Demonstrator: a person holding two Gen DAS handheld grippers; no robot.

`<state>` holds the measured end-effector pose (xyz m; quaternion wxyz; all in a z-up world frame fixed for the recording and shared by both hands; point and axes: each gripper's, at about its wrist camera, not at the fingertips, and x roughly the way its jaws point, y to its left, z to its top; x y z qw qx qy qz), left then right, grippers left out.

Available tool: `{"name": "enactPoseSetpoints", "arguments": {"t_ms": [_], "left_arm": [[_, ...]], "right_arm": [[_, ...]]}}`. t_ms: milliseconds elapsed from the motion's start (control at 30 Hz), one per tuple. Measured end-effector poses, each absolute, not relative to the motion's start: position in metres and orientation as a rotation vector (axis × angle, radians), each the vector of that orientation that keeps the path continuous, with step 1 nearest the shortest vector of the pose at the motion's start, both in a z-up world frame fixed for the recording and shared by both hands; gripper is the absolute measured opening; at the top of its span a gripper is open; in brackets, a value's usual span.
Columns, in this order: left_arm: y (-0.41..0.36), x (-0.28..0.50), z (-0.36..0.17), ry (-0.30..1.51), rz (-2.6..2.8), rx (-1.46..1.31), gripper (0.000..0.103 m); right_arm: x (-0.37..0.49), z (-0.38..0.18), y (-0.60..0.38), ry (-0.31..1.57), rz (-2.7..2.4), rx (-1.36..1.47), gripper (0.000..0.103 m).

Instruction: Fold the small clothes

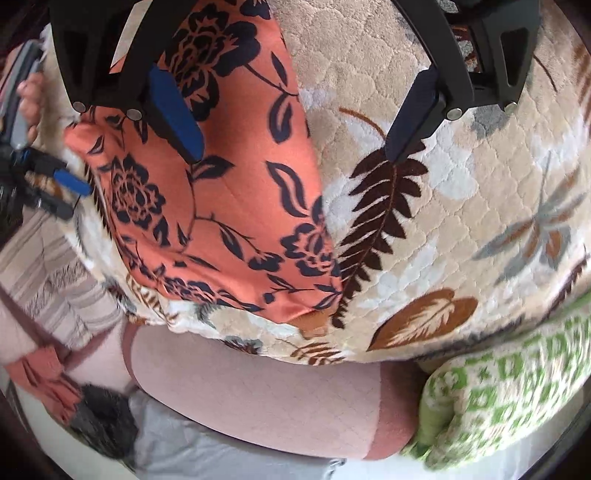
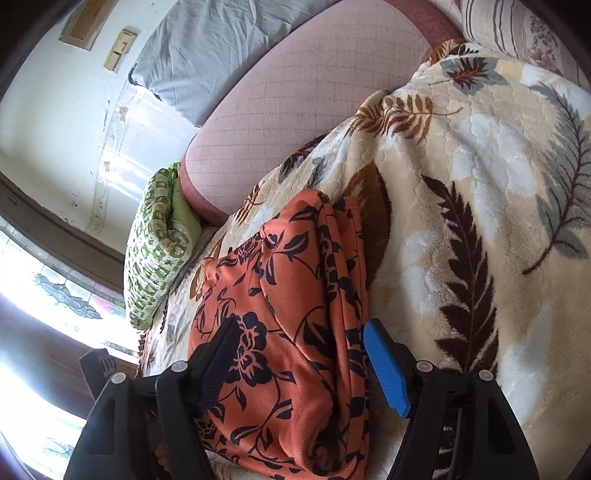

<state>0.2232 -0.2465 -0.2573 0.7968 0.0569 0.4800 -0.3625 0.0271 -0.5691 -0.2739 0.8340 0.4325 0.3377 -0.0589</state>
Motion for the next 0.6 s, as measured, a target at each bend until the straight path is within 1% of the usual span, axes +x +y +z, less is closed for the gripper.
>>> {"name": "enactPoseSetpoints", "arguments": {"t_ms": [167,300,400,600], "left_arm": [[-0.234,0.242,-0.263,1.111,-0.782,-0.02,0.098],[-0.229,0.249,-0.269,1.143,-0.76,-0.078,0.098],[-0.234,0.246,-0.274,1.148,-0.761,-0.05,0.098],[-0.25,0.23,-0.275,1.1,-0.776,0.064,0.098]], "right_arm": [[0.027,-0.276,-0.569,0.746,-0.118,0.914,0.074],[0.028,-0.283,-0.57,0.768,-0.12,0.938,0.075],[0.032,-0.292,-0.569,0.803,-0.108,0.96,0.075],[0.037,-0.301,-0.566,0.819,-0.077,0.989,0.075]]}}
